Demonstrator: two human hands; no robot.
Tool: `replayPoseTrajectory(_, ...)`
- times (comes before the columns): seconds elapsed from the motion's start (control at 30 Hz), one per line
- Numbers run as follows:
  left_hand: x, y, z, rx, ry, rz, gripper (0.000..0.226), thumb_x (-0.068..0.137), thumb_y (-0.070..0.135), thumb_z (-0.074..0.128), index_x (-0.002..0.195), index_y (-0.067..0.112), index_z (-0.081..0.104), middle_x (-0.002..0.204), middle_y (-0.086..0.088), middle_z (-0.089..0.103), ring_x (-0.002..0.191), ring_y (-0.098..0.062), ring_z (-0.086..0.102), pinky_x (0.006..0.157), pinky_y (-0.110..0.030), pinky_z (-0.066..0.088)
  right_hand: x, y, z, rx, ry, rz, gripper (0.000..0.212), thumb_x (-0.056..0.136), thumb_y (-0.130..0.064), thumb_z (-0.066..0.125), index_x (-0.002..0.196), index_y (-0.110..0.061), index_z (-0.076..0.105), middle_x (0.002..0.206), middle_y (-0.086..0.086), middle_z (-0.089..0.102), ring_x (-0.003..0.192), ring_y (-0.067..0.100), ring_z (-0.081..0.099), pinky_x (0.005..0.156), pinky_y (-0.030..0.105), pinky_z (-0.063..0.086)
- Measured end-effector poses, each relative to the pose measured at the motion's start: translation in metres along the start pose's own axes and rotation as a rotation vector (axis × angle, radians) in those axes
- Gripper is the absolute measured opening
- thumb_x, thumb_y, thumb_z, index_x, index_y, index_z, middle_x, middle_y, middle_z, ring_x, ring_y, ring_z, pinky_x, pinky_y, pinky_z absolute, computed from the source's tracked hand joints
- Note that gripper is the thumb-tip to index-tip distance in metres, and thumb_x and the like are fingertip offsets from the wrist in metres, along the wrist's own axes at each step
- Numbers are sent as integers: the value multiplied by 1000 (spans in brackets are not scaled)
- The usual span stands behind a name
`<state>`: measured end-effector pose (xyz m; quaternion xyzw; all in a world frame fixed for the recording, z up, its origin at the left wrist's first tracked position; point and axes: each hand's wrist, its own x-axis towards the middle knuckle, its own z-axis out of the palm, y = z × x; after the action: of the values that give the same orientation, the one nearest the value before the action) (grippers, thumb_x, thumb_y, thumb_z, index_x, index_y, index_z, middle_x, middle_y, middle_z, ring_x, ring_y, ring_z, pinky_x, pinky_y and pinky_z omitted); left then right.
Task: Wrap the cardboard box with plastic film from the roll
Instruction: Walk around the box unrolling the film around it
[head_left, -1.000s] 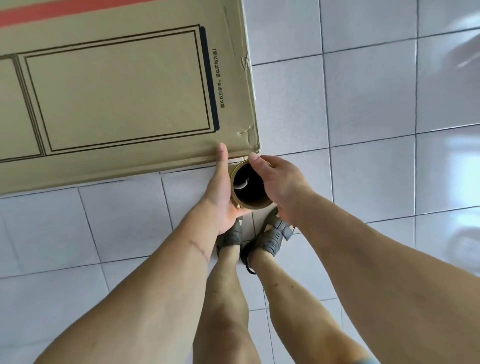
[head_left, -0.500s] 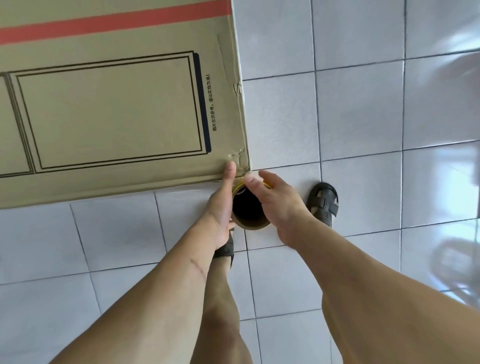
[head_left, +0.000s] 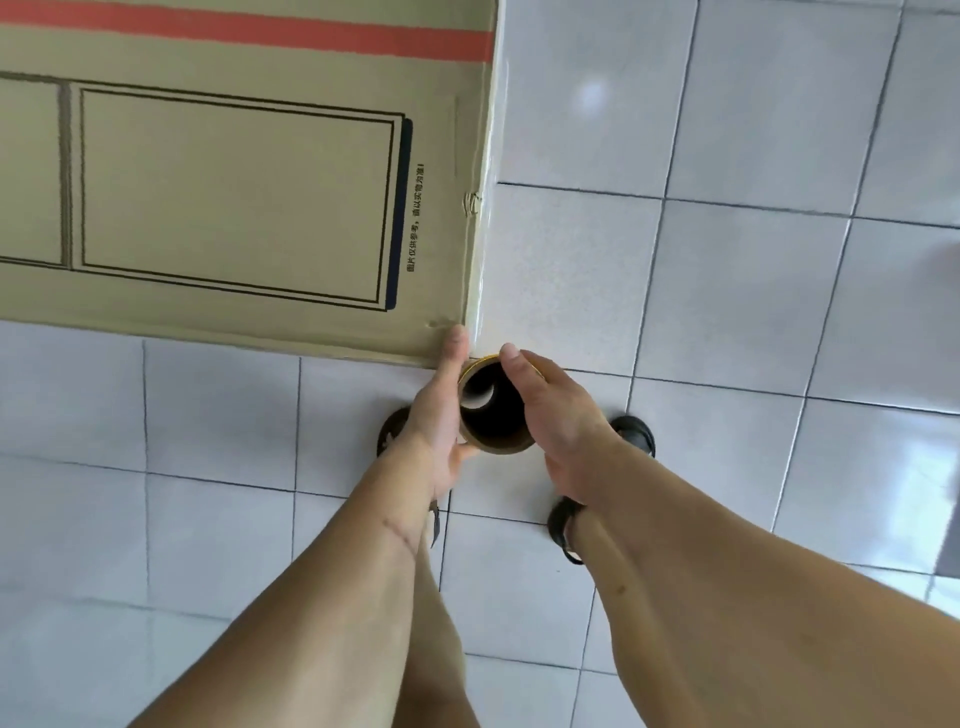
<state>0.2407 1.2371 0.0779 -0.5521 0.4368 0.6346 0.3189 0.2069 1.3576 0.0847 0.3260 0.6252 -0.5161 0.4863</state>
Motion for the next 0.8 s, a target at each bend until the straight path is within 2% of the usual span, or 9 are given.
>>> replayPoseTrajectory(0.1,-3,-1,14,-72,-55,-37,103,85,100,36,137,19,74,130,-12,81,125,-27,76,107,-48,59,6,-8,-15,-118,-12,-43,59,88,-70,54,133,-33,61,126,-5,65,119,18,58,106,38,45)
replayPoseTrajectory(0.13,-4,-2,17,-99,-64,-47,106,84,101,33,135,18,74,129,-14,81,125,-30,76,110,-51,58,7,-9,-19,-159,-17,-46,59,89,-70,53,135,-34,59,128,-5,64,121,18,57,107,39,45)
replayPoseTrajectory(0.23,1,-8,23,-123,-24,-5,133,44,117,49,141,29,72,132,-9,81,131,-35,72,118,-62,51,6,-11,-27,-200,-45,-38,66,85,-73,57,140,-36,54,135,-9,60,126,16,53,107,35,41)
replayPoseTrajectory(0.27,6,-10,24,-125,15,23,134,40,118,51,141,32,72,132,-7,81,131,-33,72,119,-61,50,4,-13,-29,-194,-53,-26,67,85,-72,58,142,-37,52,135,-11,58,127,14,51,104,32,39)
replayPoseTrajectory(0.37,5,-7,31,-197,55,33,117,60,108,45,141,28,72,127,-10,82,126,-32,75,119,-58,51,2,-20,-30,-192,-54,-16,65,85,-73,57,139,-39,54,135,-10,59,127,15,51,97,29,37)
replayPoseTrajectory(0.5,0,-4,46,-324,-18,10,114,81,105,29,143,19,69,129,-14,82,126,-31,75,117,-54,54,5,-38,-39,-252,-11,-46,43,95,-61,54,128,-34,63,123,-5,64,116,18,57,89,30,42)
replayPoseTrajectory(0.63,9,-7,51,-345,17,47,139,42,117,44,147,29,67,133,-8,80,132,-32,72,120,-57,51,7,-50,-44,-321,-17,-52,54,88,-62,63,135,-35,59,125,-8,62,118,17,56,95,32,42)
replayPoseTrajectory(0.7,14,-4,54,-342,77,85,129,50,113,44,145,29,69,129,-7,82,128,-29,74,117,-54,55,9,-51,-46,-287,-21,-26,64,83,-65,67,139,-37,55,128,-9,60,119,16,54,97,30,40)
replayPoseTrajectory(0.8,6,6,61,-450,40,42,105,83,100,34,140,20,72,124,-12,83,122,-31,77,111,-50,58,11,-55,-45,-287,-28,-20,73,74,-72,71,137,-36,57,131,-4,62,121,19,57,105,37,46)
